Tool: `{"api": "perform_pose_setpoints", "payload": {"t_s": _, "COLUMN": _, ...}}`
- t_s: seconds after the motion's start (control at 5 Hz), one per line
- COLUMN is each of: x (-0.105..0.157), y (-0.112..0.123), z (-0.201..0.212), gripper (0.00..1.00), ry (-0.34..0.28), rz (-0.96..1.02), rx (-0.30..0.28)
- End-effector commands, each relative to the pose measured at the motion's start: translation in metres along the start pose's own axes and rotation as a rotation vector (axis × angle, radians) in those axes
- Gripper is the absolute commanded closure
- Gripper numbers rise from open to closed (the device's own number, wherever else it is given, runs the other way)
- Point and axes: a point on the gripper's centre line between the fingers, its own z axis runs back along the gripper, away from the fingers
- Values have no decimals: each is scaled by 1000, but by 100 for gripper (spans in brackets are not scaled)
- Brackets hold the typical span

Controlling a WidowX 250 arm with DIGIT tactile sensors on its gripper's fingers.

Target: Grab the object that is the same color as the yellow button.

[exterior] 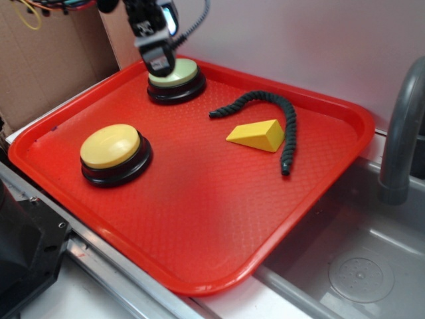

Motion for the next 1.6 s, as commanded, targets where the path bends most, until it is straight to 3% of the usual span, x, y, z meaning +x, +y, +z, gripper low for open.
{"api": "perform_pose_setpoints", "payload": {"t_s": 0.0, "x": 52, "y": 3, "z": -44, "gripper": 0, "ry": -103, "rz": -237, "rx": 5}}
{"api": "perform_pose_setpoints", "payload": {"t_s": 0.2, "x": 60, "y": 7, "z": -67, "gripper": 0, "ry": -131, "rz": -295, "rx": -64}}
{"api": "perform_pose_setpoints", "payload": {"t_s": 0.4, "x": 66, "y": 6, "z": -88, "gripper": 0, "ry": -135, "rz": -335, "rx": -94}}
{"api": "perform_pose_setpoints", "payload": {"t_s": 1.0, "x": 67, "y": -3, "z": -114, "gripper": 0, "ry": -130, "rz": -350, "rx": -134}}
{"api": "perform_pose_setpoints", "payload": {"t_s": 1.2, "x": 64, "y": -7, "z": -110, "gripper": 100, "ry": -122, "rz": -356, "rx": -83}}
{"api": "perform_pose_setpoints", "payload": {"t_s": 1.4, "x": 63, "y": -9, "z": -113, "gripper": 100, "ry": -123, "rz": -349, "rx": -90}}
